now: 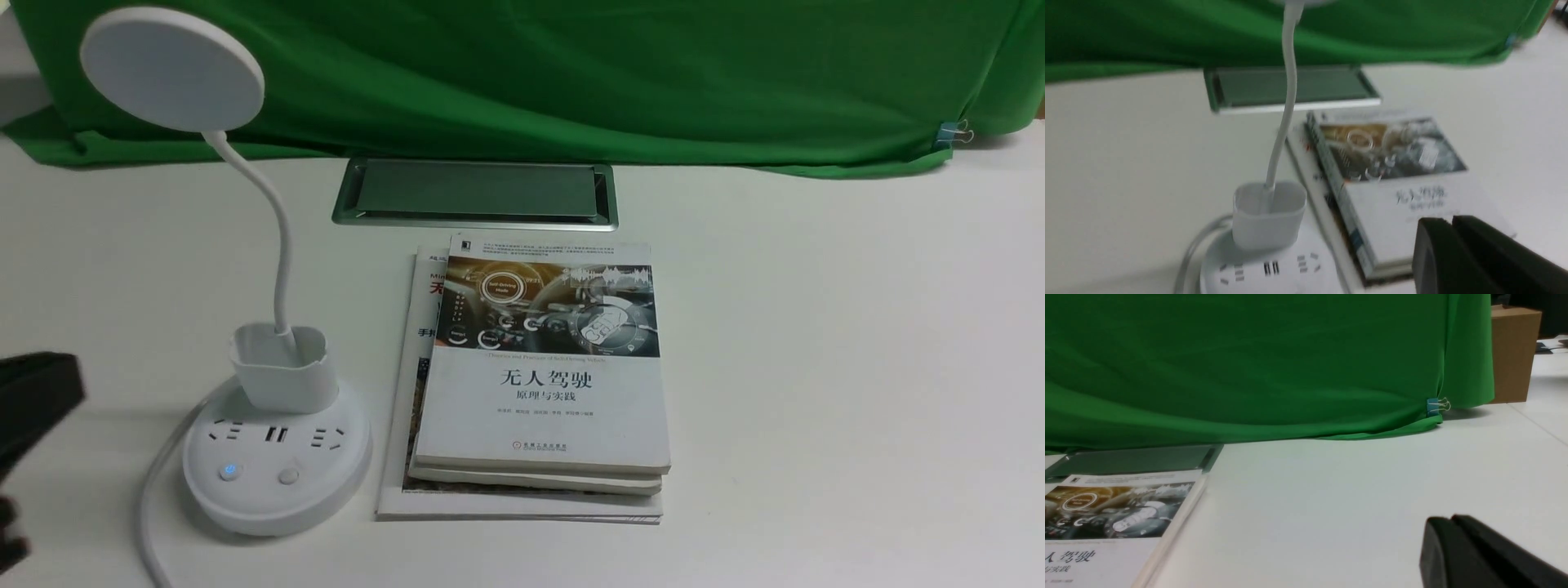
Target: Turn off the desk lamp on the white desktop by hand.
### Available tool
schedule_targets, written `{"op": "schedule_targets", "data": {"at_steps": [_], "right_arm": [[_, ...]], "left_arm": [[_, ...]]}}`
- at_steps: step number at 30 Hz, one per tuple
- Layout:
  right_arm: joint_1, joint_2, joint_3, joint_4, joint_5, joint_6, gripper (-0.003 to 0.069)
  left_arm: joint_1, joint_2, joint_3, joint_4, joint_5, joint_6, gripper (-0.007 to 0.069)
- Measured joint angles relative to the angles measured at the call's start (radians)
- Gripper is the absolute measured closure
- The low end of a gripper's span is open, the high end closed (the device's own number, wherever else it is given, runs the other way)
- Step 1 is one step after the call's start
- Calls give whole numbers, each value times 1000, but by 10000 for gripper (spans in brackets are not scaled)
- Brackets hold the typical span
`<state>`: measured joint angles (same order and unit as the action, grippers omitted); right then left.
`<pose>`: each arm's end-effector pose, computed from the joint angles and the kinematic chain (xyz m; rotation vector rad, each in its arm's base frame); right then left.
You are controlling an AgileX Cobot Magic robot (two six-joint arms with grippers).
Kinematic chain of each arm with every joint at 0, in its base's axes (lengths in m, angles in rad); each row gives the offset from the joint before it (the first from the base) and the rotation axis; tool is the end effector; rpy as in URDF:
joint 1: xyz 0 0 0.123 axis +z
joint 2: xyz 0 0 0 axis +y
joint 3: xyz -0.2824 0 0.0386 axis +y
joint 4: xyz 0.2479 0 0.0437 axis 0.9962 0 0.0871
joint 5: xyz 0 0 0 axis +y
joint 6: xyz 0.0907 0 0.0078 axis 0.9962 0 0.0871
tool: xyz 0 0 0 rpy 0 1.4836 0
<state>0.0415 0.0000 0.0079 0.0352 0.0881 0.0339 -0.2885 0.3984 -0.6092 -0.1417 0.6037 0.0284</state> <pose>0.0568 0.0026 0.2024 0.0193 1.5801 0.0889 0.0694 -0.0282 0.3357 0.2435 1.8686 -0.3343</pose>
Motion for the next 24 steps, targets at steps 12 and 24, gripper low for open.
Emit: {"op": "schedule_targets", "data": {"at_steps": [12, 24], "right_arm": [[0, 0, 0, 0, 0, 0, 624], [0, 0, 0, 0, 0, 0, 624]], "left_arm": [[50, -174, 198, 30, -187, 38, 606], [182, -398, 616, 21, -362, 233, 606]]}}
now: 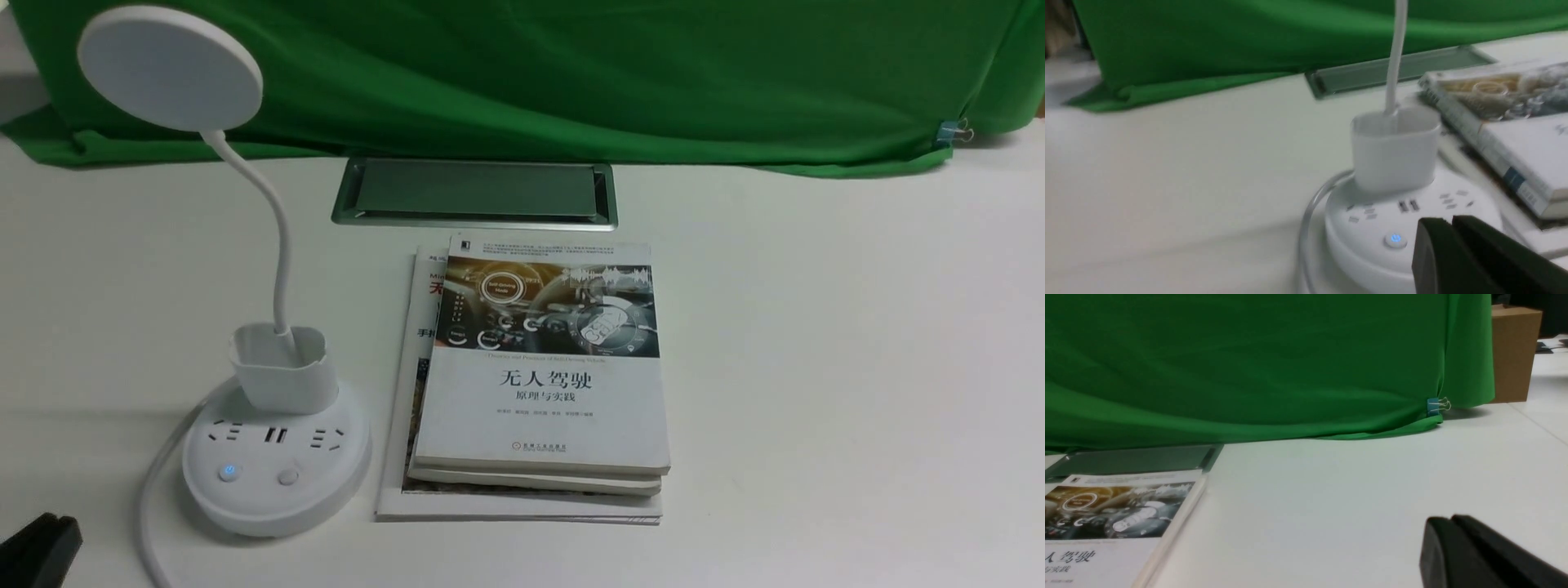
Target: Turn off the desk lamp on the white desktop by hand.
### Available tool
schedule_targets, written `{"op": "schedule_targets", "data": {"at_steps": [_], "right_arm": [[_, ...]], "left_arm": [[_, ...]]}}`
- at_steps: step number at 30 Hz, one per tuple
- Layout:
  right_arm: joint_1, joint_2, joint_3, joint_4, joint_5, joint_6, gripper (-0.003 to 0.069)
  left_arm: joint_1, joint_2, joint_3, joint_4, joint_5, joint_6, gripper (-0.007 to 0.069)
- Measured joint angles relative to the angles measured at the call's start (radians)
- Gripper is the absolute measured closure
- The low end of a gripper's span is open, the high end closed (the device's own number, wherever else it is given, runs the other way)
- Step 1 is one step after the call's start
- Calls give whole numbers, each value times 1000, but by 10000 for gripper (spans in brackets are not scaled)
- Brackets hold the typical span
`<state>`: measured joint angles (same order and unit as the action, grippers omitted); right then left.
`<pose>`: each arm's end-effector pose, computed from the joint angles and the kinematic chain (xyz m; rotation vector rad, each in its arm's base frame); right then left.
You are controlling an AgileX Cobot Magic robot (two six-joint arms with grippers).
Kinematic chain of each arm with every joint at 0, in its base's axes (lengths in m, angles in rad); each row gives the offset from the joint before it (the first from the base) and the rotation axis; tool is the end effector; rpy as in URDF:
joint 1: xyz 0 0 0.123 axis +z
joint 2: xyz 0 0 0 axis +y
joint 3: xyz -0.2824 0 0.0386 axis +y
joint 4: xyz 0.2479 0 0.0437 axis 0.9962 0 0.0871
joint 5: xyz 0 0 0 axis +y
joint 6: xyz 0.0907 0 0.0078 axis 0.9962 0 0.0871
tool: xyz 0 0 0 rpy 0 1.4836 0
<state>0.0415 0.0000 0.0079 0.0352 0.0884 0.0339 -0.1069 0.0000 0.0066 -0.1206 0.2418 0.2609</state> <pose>0.0568 0.0026 0.2024 0.0193 1.5804 0.0889 0.0550 -0.0086 0.1891 0.2373 1.7139 0.0023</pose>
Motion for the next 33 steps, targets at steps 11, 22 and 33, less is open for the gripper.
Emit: {"op": "schedule_targets", "data": {"at_steps": [11, 22, 33], "right_arm": [[0, 0, 0, 0, 0, 0, 622], [0, 0, 0, 0, -1, 0, 622], [0, 0, 0, 0, -1, 0, 622]], "left_arm": [[7, -2, 0, -21, -7, 2, 604], [7, -2, 0, -22, -7, 2, 603], [7, -2, 0, -24, -7, 4, 601]]}}
